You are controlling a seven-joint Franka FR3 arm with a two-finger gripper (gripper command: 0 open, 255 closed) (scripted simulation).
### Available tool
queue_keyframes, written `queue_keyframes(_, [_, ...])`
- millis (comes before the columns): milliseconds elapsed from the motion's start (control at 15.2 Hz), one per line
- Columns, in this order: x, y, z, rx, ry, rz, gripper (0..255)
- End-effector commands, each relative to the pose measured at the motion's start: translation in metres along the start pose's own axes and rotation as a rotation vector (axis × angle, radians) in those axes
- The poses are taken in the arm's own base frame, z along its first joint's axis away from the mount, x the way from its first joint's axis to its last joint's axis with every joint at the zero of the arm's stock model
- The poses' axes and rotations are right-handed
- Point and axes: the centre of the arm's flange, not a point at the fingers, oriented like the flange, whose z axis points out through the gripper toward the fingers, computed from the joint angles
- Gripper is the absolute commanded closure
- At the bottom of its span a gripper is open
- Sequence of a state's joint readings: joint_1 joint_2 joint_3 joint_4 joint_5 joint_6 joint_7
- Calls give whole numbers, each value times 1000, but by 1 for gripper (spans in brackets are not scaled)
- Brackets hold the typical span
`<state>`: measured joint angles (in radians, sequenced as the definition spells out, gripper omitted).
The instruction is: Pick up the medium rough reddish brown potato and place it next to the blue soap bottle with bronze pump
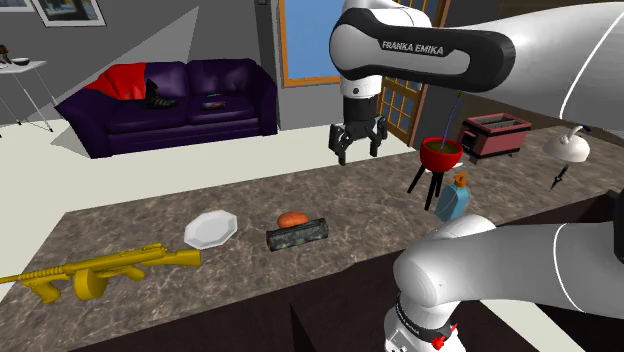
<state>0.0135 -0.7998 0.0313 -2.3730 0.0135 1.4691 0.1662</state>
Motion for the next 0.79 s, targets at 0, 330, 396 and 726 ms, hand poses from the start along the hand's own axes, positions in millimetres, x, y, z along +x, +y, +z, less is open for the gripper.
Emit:
queue_keyframes(0, [0,0,0,0,0,0,0])
queue_keyframes(330, [51,1,42,-13,-7,-218,0])
queue_keyframes(396, [61,-1,51,-16,-8,-262,0])
queue_keyframes(726, [111,-12,94,-30,-14,-480,0])
